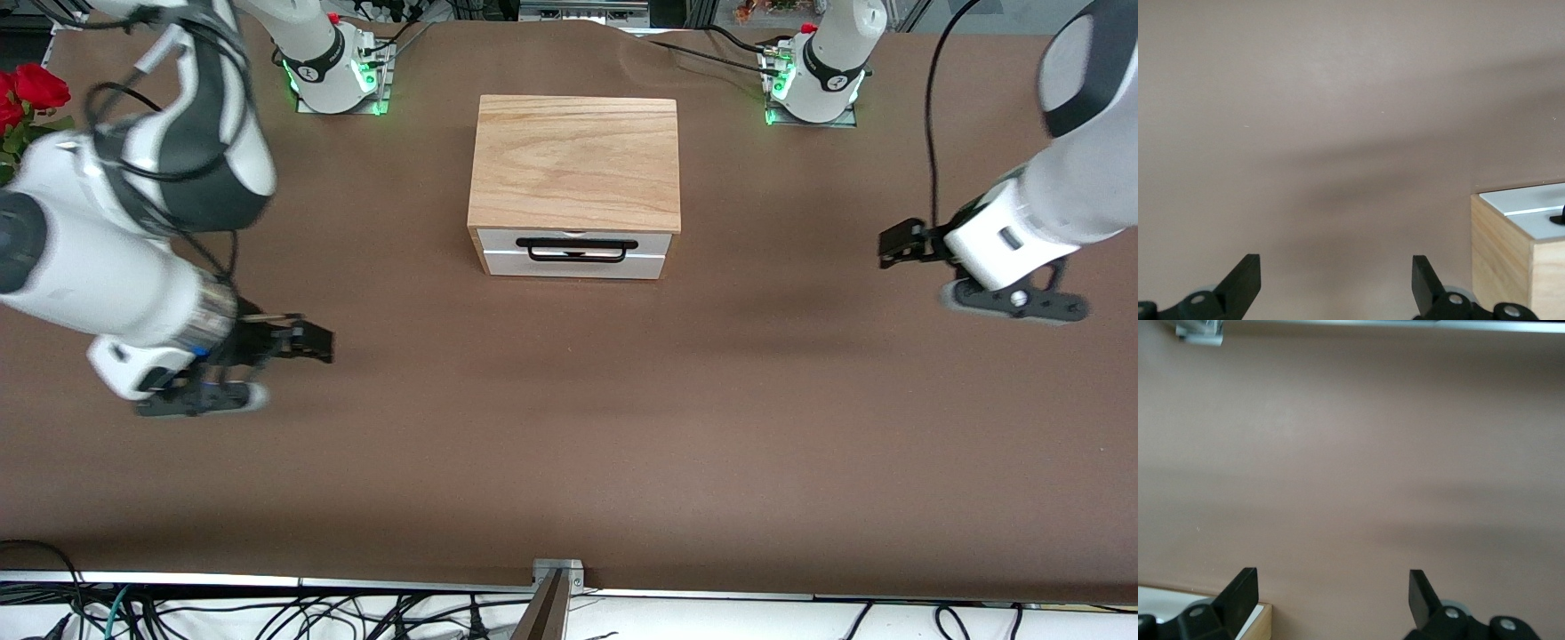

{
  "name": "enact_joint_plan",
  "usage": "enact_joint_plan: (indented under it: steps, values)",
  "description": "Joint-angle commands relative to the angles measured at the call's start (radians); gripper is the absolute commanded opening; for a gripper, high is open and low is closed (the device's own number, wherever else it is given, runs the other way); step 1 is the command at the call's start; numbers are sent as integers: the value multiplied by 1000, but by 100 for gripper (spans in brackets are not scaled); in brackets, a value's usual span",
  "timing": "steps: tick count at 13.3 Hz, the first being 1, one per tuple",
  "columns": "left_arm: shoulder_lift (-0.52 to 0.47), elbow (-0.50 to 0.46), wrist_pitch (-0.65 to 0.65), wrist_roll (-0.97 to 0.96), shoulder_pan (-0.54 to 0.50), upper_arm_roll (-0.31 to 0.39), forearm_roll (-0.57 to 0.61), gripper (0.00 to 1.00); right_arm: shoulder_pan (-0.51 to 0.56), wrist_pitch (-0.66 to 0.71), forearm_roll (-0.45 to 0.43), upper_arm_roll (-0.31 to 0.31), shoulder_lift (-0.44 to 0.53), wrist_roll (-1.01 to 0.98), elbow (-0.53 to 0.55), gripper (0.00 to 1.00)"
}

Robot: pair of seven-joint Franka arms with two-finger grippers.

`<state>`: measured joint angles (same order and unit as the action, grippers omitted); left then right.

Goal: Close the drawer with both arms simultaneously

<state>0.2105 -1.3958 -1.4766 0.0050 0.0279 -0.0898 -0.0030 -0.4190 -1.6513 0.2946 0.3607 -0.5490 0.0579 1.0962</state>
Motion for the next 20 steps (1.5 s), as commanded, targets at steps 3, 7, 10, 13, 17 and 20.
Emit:
enact_joint_plan:
  steps: [3,7,10,13,17,20]
  values:
    - [-86,-17,13,-23,-77,-15,23,100,306,10,-208,-277,223,-6,175,100]
    - [-138,-86,2,-66,-72,-68,121,100,408,15,-350,-377,386,0,344,100]
    - [-135,-77,-19,-62,-83,-71,114,100,436,16,-357,-387,399,-6,360,100]
    - [-132,-68,-39,-82,-82,-70,63,100,437,54,-359,-382,382,-9,335,100]
    - [-131,-66,-39,-80,-114,-67,-3,100,436,61,-359,-382,373,-9,323,100]
    - [-129,-68,-34,-79,-115,-65,-3,100,436,59,-359,-382,373,-9,323,100]
